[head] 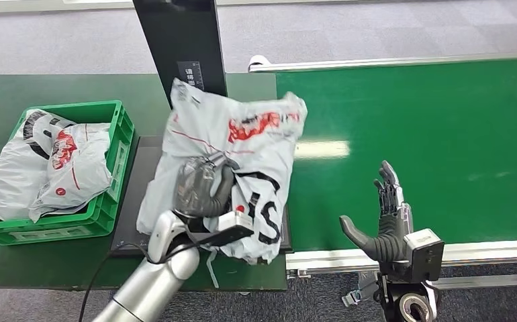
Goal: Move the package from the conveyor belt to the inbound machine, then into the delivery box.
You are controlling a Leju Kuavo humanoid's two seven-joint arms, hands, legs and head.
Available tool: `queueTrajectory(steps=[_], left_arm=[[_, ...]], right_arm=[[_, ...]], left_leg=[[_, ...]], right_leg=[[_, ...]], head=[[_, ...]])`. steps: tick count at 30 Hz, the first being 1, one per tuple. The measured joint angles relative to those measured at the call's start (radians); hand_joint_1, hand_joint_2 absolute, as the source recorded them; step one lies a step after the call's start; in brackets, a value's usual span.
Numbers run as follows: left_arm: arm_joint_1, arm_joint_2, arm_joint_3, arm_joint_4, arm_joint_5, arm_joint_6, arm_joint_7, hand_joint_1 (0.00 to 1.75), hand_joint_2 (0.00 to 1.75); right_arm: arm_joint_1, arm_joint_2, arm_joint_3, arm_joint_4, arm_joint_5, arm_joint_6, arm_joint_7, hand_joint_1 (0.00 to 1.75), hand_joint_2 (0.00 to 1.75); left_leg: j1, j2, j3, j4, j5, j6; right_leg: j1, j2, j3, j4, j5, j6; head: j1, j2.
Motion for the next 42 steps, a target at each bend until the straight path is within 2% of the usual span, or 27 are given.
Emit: queueTrajectory(steps=[3, 8, 17, 24, 34, 42], left_arm=[[-0.033, 0.026, 0.046, -0.08, -0.02, 0.027, 0.011, 1.75, 1.75], [-0.076, 0.048, 0.108, -0.132, -0.044, 0.086, 0.026, 1.75, 1.75], [-0.122, 0.072, 0.228, -0.149, -0.163, 0.102, 0.097, 1.75, 1.75], [-0.137, 0.087, 0.279, -0.14, -0.211, 0.102, 0.134, 1.75, 1.75], [-0.204, 0.135, 0.408, -0.019, -0.279, 0.102, 0.179, 1.75, 1.75], [-0.315, 0.222, 0.537, 0.276, -0.339, 0.103, 0.222, 1.75, 1.75]], right_arm=[[0.01, -0.003, -0.003, -0.001, -0.005, -0.013, -0.003, 0.0, 1.75], [0.04, -0.003, -0.013, -0.022, -0.007, -0.028, -0.004, 0.0, 1.75], [0.097, 0.009, -0.047, -0.092, 0.003, -0.033, -0.004, 0.0, 1.75], [0.11, 0.016, -0.059, -0.115, 0.005, -0.031, -0.004, 0.0, 1.75], [0.127, 0.018, -0.073, -0.134, 0.008, -0.021, -0.004, 0.0, 1.75], [0.133, 0.018, -0.073, -0.134, 0.007, -0.017, -0.004, 0.0, 1.75]], left_leg=[[0.0, 0.0, 0.0, 0.0, 0.0, 0.0], [0.0, 0.0, 0.0, 0.0, 0.0, 0.0], [0.0, 0.0, 0.0, 0.0, 0.0, 0.0], [0.0, 0.0, 0.0, 0.0, 0.0, 0.0], [0.0, 0.001, 0.0, 0.0, 0.0, 0.0], [0.001, 0.003, 0.001, 0.0, 0.001, 0.0]], right_leg=[[0.0, 0.0, 0.0, 0.0, 0.0, 0.0], [0.0, 0.0, 0.0, 0.0, 0.0, 0.0], [0.0, 0.0, 0.0, 0.0, 0.0, 0.0], [0.0, 0.0, 0.0, 0.0, 0.0, 0.0], [0.0, 0.001, 0.0, 0.0, 0.0, 0.0], [0.001, 0.002, 0.0, 0.001, 0.0, 0.0]], head=[[0.0, 0.0], [0.0, 0.0], [0.0, 0.0], [0.0, 0.0], [0.001, 0.0], [0.0, 0.0]])
